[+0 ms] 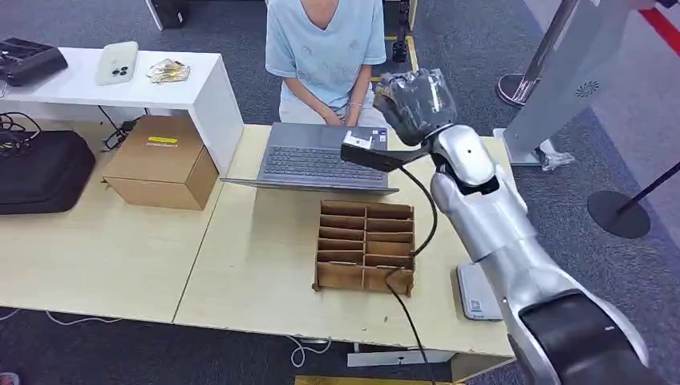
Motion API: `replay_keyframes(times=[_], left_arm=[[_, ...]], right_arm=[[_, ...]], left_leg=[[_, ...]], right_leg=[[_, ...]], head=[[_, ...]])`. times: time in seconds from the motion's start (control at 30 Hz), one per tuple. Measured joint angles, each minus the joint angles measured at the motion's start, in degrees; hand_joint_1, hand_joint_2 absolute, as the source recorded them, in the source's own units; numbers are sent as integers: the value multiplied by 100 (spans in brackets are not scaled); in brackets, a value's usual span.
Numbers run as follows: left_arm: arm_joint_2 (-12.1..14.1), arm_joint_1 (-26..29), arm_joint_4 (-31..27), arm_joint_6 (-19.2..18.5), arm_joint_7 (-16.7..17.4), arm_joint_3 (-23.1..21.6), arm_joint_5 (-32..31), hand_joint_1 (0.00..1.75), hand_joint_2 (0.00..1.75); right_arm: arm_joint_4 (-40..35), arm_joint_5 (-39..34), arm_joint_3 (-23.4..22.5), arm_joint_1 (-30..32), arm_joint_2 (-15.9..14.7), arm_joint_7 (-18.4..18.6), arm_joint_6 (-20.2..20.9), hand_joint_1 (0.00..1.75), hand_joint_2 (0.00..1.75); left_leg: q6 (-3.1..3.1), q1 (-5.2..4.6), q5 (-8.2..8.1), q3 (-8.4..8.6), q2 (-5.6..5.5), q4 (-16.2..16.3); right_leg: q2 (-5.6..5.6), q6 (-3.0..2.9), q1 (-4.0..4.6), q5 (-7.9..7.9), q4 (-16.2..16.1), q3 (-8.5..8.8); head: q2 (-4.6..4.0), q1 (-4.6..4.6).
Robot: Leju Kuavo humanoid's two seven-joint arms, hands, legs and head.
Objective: Pass the card to the sensor for recognition and then transmit it.
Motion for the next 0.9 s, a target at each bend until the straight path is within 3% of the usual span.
replay_keyframes(times=[0.4,0.9], left_arm=[[4,-4,0,-9,50,0,-103,0,0],[31,-23,0,13,116,0,-218,0,0]], right_arm=[[1839,-50,208,-1078,534,477,402,175,175],[2682,-44,208,-1442,694,1041,848,175,175]], left_leg=[[0,-1,0,0,0,1],[0,0,0,1,0,1]], right_leg=[[0,0,0,0,-2,0],[0,0,0,0,-2,-1]], head=[[0,-4],[0,-2]])
